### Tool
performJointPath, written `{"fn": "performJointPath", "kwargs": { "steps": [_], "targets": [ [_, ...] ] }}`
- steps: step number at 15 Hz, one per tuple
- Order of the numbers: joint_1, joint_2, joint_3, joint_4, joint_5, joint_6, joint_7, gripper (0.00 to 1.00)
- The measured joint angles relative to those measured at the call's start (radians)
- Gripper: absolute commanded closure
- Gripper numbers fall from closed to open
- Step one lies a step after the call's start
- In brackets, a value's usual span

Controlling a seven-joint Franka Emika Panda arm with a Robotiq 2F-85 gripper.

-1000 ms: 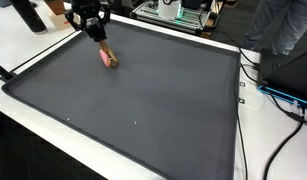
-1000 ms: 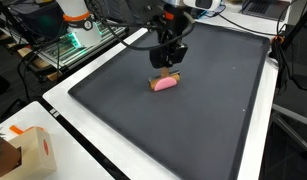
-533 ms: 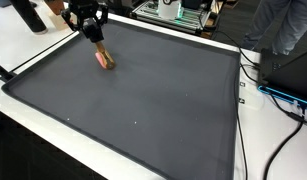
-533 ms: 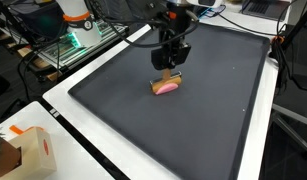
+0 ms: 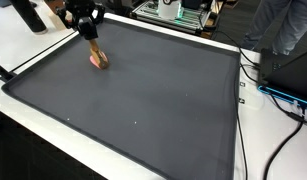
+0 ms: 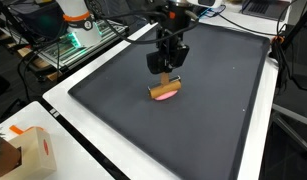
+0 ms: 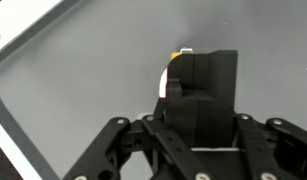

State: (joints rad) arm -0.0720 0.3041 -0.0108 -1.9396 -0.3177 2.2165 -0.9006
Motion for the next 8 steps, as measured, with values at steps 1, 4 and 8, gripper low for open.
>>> {"fn": "performJointPath", "kwargs": {
  "steps": [1, 4, 8],
  "targets": [
    [0.000, 0.001, -0.002, 0.000, -0.015, 0.001, 0.010, 0.76],
    [0.000, 0.003, -0.007, 0.000, -0.046, 0.001, 0.026, 0.76],
    [0.004, 0.006, -0.007, 0.000, -0.078, 0.001, 0.028, 0.76]
  ]
}}
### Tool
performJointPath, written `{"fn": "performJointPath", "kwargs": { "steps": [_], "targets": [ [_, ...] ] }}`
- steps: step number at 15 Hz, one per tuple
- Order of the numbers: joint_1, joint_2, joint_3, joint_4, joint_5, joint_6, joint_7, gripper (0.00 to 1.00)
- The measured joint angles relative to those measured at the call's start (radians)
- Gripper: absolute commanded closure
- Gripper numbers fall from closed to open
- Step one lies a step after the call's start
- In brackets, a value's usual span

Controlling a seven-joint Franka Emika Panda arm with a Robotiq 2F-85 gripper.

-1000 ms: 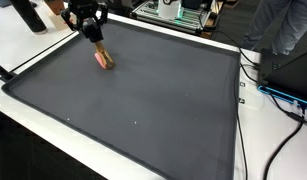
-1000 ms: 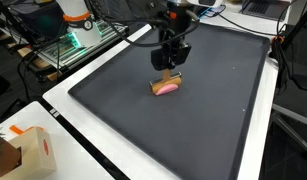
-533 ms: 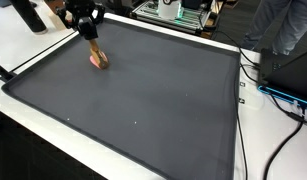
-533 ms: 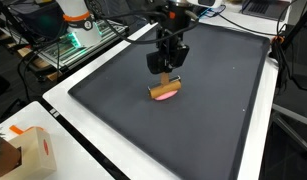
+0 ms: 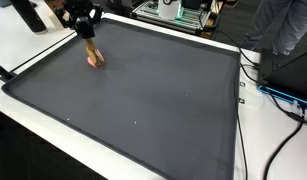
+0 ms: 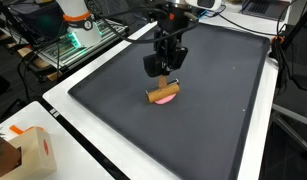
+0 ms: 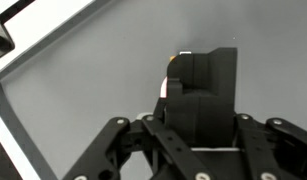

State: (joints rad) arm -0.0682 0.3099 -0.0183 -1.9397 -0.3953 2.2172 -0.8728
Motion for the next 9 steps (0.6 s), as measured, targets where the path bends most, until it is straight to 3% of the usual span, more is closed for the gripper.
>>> {"fn": "performJointPath", "kwargs": {
  "steps": [9],
  "targets": [
    [0.018, 0.009, -0.006, 0.000, -0.114, -0.014, 0.035, 0.76]
  ]
}}
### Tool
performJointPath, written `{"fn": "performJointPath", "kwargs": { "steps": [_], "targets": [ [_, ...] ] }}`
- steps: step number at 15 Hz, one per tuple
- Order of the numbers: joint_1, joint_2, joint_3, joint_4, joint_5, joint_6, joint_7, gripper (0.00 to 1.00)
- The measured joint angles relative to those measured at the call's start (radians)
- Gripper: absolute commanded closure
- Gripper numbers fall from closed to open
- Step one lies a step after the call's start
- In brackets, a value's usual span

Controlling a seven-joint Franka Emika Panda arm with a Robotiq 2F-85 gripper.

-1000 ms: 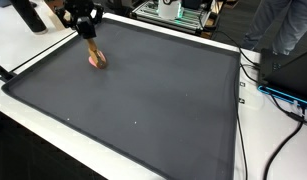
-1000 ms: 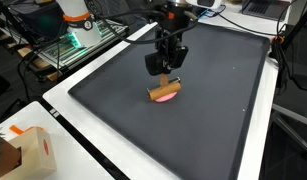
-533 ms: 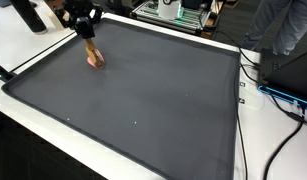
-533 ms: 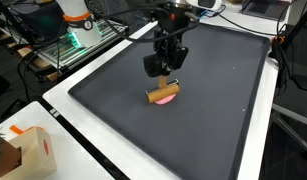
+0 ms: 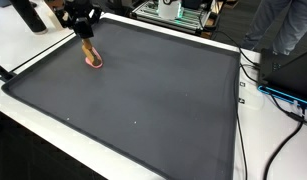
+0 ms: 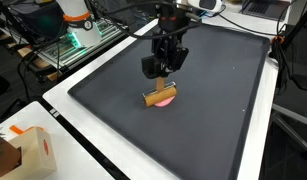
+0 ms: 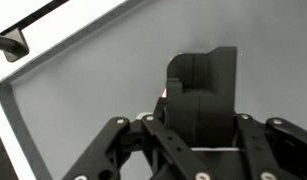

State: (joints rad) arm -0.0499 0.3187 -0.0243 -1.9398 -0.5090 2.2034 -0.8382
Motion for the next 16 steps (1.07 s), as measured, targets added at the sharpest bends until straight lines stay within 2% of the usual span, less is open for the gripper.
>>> {"fn": "performJointPath", "kwargs": {
  "steps": [16],
  "targets": [
    [-0.019, 0.000, -0.047, -0.004, -0.008, -0.018, 0.047, 0.76]
  ]
}}
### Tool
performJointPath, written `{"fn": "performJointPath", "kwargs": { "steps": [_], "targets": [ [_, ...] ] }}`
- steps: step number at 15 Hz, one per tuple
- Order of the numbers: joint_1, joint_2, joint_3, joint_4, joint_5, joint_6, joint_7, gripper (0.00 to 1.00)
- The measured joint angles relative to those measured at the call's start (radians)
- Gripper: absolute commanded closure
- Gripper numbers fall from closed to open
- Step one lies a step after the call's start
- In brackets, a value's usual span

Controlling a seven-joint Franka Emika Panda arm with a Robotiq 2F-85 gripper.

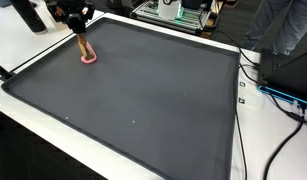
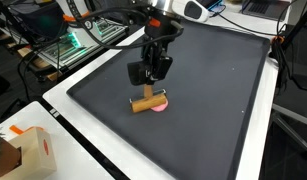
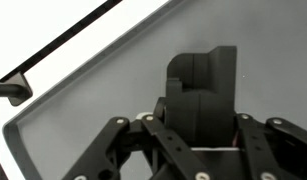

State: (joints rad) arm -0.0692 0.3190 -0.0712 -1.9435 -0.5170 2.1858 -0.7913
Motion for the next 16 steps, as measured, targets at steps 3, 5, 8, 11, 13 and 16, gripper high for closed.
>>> {"fn": "performJointPath", "kwargs": {
  "steps": [3, 5, 8, 11, 13, 16],
  "targets": [
    [-0.010, -0.002, -0.005, -0.004, 0.006, 0.000, 0.006, 0.76],
    [-0.018, -0.006, -0.007, -0.008, 0.016, -0.003, 0.022, 0.76],
    [-0.029, -0.016, -0.012, -0.020, 0.042, -0.010, 0.071, 0.76],
    [-0.042, -0.026, -0.019, -0.033, 0.071, -0.011, 0.112, 0.76],
    [-0.050, -0.033, -0.023, -0.042, 0.082, -0.011, 0.136, 0.76],
    [-0.057, -0.042, -0.030, -0.056, 0.084, -0.013, 0.162, 0.76]
  ]
}}
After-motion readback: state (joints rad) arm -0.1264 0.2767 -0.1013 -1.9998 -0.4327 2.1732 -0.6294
